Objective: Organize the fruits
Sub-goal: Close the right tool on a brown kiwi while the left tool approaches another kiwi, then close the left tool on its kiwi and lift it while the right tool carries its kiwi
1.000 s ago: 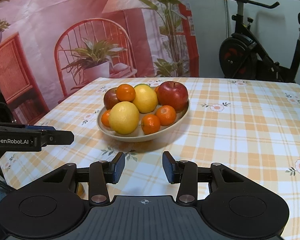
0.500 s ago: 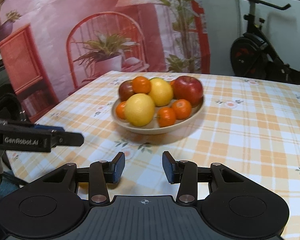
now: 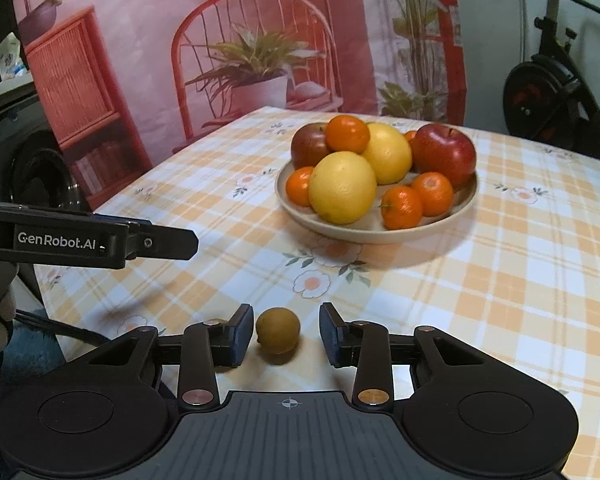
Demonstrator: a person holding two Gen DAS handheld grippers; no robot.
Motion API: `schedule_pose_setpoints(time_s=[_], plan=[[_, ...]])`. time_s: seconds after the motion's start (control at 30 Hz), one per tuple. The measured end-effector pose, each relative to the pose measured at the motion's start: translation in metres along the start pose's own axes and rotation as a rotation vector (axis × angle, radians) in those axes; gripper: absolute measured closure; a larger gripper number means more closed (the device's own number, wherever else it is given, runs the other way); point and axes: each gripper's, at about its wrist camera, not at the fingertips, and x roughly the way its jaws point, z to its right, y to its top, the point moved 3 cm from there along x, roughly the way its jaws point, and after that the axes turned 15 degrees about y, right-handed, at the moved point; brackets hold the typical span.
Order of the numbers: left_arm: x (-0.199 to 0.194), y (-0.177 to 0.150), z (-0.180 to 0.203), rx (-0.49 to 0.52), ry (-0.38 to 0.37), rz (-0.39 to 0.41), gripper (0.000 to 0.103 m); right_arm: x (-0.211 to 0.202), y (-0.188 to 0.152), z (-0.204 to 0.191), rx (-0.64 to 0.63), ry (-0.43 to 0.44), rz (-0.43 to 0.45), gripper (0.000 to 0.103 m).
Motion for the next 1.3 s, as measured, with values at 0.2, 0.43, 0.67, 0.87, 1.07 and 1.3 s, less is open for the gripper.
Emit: schedule_pose_setpoints(time_s=[0.2,0.43,0.67,0.87,1.07,1.3], plan=[[0.002,-0.001,-0.001,-0.005,-0.003,-0.010,0.046,0.006,-0.004,0.004,0.030,0.022,-0.021,0.080],[0.003,-0.004,0.003,0.008,-0.032,-0.025,0.046,-0.005,-0.004,0.008,0.041,-0.004,0.017,0.080],[-0.001,-0.012,0.012,0.042,-0.083,-0.043,0.046,-0.025,-0.007,0.025,0.070,-0.083,0.070,0.080],[-0.003,-0.023,0.026,0.107,-0.128,-0.056,0.046,-0.033,-0.008,0.031,0.080,-0.111,0.099,0.080],[0.001,-0.029,0.035,0.141,-0.143,-0.075,0.052,-0.035,-0.008,0.028,0.068,-0.110,0.107,0.080],[0.005,-0.033,0.040,0.162,-0.160,-0.089,0.061,-0.037,-0.010,0.029,0.079,-0.109,0.110,0.080]])
